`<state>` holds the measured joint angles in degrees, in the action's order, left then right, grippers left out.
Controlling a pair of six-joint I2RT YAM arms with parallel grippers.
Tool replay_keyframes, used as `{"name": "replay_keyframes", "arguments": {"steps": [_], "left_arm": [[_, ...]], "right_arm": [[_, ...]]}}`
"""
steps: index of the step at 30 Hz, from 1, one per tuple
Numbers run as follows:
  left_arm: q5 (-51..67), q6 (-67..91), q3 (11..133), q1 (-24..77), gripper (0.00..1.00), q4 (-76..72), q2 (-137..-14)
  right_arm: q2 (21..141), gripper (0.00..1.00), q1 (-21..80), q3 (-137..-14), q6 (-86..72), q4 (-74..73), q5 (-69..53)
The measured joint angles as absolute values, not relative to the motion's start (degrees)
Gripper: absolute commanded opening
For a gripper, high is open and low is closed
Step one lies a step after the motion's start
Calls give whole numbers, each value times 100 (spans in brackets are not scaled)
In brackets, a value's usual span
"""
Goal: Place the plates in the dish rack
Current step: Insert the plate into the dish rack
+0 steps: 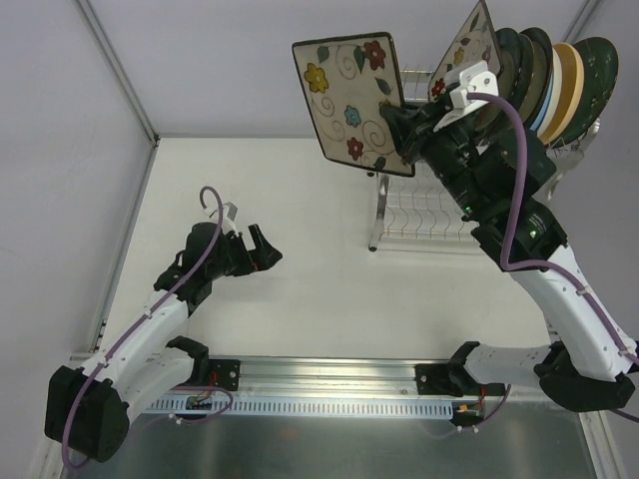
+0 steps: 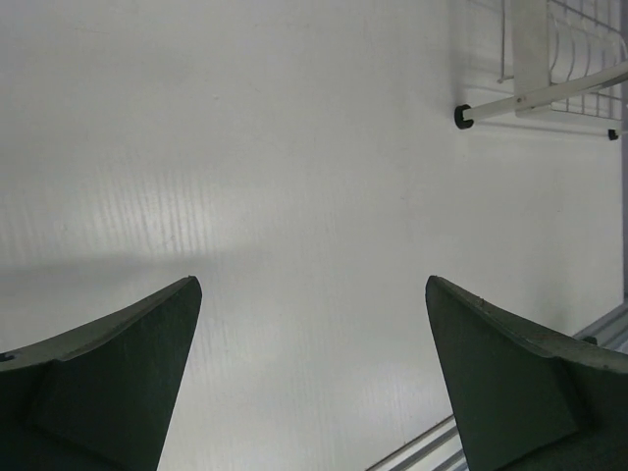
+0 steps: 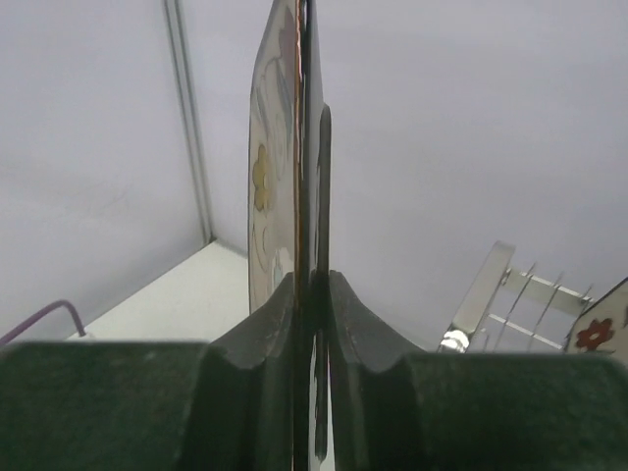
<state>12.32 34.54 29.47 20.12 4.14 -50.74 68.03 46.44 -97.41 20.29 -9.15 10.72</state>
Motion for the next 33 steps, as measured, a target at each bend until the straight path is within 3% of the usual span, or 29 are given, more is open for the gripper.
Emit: {"name": "replay_keyframes", "arguments": {"steps": [9,33], "left_arm": [[893,2541,3280,1817,99,1114,-5048],[657,1675,3365,1789,99,1586,-4648]], "right_arm": [[7314,1,4257,-10545,2381,-694,1179],[7913,1,2884,-11041,2193,202,1343]]}}
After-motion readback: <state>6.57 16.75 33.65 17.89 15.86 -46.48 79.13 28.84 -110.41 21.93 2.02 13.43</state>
